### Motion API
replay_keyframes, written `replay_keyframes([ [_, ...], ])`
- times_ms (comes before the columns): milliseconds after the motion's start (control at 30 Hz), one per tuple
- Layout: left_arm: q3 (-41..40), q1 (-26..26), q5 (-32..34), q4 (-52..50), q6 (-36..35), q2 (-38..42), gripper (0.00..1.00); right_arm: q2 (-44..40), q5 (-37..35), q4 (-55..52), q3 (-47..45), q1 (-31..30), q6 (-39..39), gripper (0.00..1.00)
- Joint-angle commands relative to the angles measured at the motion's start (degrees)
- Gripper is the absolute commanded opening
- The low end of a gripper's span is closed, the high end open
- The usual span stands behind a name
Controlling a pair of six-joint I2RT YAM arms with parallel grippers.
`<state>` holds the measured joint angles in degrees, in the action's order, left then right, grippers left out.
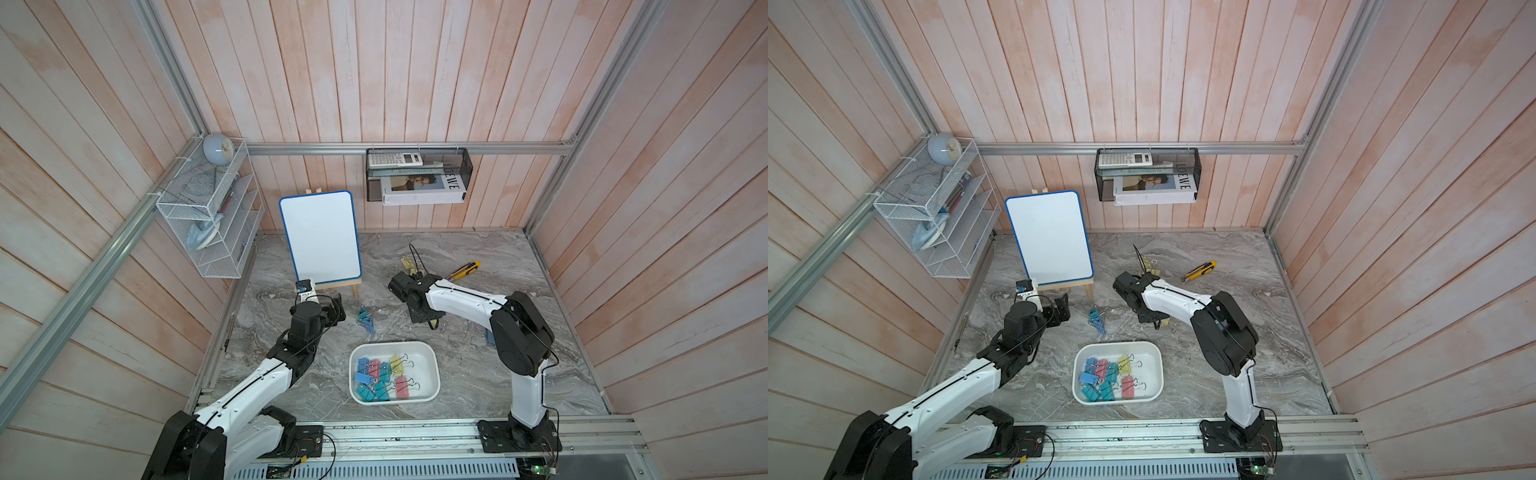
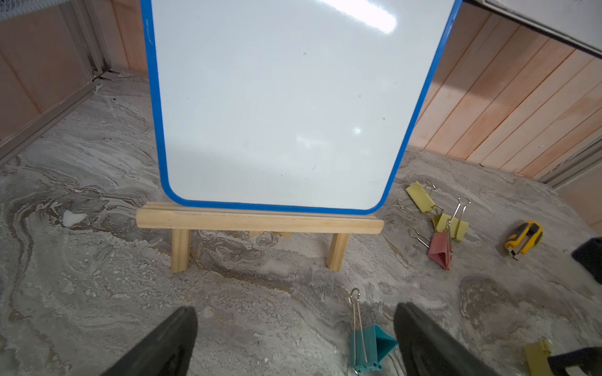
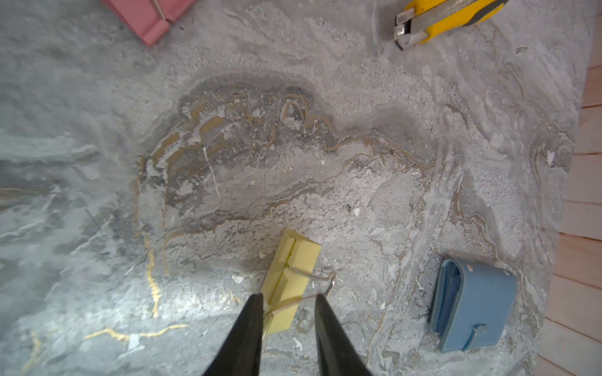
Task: Put the binder clips in the storage box
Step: Pick up the binder clip at the center of the board.
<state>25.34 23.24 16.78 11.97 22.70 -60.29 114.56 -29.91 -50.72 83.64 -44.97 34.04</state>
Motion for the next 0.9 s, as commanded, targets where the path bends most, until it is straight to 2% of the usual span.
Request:
replay_keyframes([
  [0, 0.1, -0.2, 0.6, -0.3, -0.6, 0.1, 1.0, 1.7, -1.8, -2.1, 1.7, -0.1, 0.0, 0.29],
  [167, 0.2, -0.2, 0.5, -0.2, -0.6, 0.0, 1.0, 2.0, -1.0, -1.4, 1.3, -0.1, 0.5, 0.24],
  [400, 0.2, -0.2, 0.4, -0.1, -0.5, -0.3, 1.0, 2.9, -0.7, -1.4, 0.9, -0.1, 0.8, 0.24],
  [500, 0.3, -0.2, 0.4, -0.1, -0.5, -0.3, 1.0, 3.5, -0.5, -1.4, 0.9, -0.1, 0.8, 0.33],
  [600, 0.1, -0.2, 0.4, -0.1, -0.5, -0.2, 1.0, 3.7, -0.4, -1.2, 0.9, -0.1, 0.9, 0.36],
  [867, 0.3, -0.2, 0.5, -0.2, -0.6, -0.3, 1.0, 3.3, -0.4, -0.5, 0.0, -0.1, 1.3, 0.2],
])
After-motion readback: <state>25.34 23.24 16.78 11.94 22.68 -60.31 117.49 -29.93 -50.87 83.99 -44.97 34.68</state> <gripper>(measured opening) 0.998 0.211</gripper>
